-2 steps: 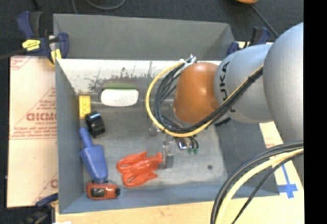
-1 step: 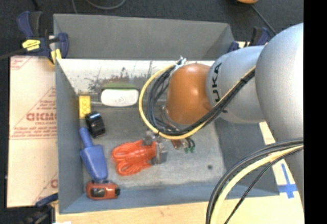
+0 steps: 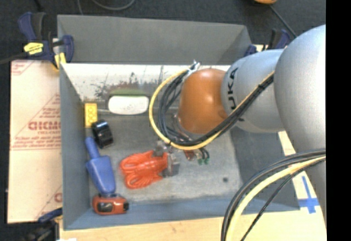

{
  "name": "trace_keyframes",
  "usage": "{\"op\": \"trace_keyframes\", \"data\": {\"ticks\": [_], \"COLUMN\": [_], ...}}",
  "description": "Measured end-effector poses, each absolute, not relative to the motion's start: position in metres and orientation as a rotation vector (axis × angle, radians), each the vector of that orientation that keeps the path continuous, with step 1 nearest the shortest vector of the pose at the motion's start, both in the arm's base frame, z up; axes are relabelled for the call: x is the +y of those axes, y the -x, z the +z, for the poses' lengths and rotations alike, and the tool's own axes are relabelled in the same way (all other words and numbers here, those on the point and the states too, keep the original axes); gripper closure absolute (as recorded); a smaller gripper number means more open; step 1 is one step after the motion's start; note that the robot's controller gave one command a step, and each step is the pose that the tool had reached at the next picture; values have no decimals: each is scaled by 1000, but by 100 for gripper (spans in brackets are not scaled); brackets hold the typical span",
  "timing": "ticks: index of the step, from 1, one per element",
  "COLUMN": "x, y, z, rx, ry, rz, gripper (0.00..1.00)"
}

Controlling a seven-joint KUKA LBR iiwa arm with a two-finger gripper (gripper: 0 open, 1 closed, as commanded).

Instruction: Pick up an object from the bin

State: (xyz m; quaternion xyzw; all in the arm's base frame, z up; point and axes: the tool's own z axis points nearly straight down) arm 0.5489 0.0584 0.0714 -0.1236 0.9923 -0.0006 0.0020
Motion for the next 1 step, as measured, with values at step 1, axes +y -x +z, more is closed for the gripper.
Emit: {"op": "trace_keyframes", "data": {"ticks": [1], "x": [74], "y": [-542], "z": [252], "rx": [3112], "ry": [331], "rz": [-2], "gripper": [100]}}
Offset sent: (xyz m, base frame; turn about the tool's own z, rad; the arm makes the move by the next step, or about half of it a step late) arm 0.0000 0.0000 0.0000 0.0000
